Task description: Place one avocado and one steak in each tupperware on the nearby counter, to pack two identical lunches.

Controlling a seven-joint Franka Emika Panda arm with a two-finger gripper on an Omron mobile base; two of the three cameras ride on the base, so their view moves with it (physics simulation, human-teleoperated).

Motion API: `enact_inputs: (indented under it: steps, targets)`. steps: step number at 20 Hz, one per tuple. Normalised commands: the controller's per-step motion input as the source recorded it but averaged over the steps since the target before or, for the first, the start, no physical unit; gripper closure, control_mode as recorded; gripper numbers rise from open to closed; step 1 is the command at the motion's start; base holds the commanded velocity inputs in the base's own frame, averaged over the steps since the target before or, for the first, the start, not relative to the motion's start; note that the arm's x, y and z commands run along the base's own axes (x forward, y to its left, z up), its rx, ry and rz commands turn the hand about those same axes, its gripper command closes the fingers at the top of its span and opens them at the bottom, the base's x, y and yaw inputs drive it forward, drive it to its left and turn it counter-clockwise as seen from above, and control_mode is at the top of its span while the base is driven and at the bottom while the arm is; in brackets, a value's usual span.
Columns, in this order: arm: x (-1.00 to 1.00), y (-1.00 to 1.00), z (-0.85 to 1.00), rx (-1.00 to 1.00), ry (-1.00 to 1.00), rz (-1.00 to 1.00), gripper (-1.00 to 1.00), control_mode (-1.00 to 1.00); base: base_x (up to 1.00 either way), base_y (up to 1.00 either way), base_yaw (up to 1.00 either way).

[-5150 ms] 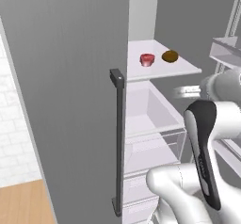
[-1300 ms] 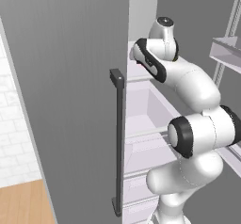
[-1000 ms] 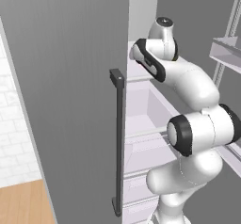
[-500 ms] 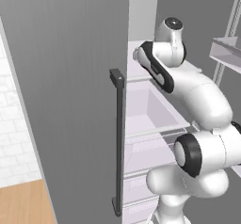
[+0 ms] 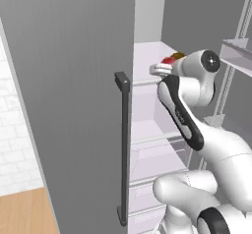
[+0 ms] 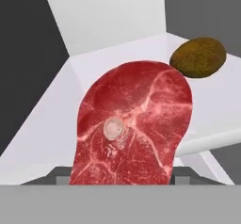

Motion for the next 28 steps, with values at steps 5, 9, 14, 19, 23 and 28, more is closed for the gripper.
enact_inputs:
  steps: [5, 9, 14, 19, 23, 28]
  targets:
    - [-1.0, 0.0, 0.04, 0.01, -0.07, 0.0, 1.0, -1.0, 0.0, 0.0, 0.0]
    - [-1.0, 0.0, -0.36, 0.0, 0.04, 0.0, 1.0, -1.0, 0.0, 0.0, 0.0]
    - [-1.0, 0.0, -0.78, -0.02, 0.14, 0.0, 1.0, -1.0, 0.0, 0.0, 0.0]
    - [-0.2, 0.0, -0.17, 0.0, 0.04, 0.0, 1.0, 1.0, -0.8, 0.0, 0.0]
    - [0.0, 0.0, 0.0, 0.0, 0.0, 0.0, 1.0, 1.0, -1.0, 0.0, 0.0]
    - [0.0, 0.0, 0.0, 0.0, 0.0, 0.0, 1.0, 1.0, -1.0, 0.0, 0.0]
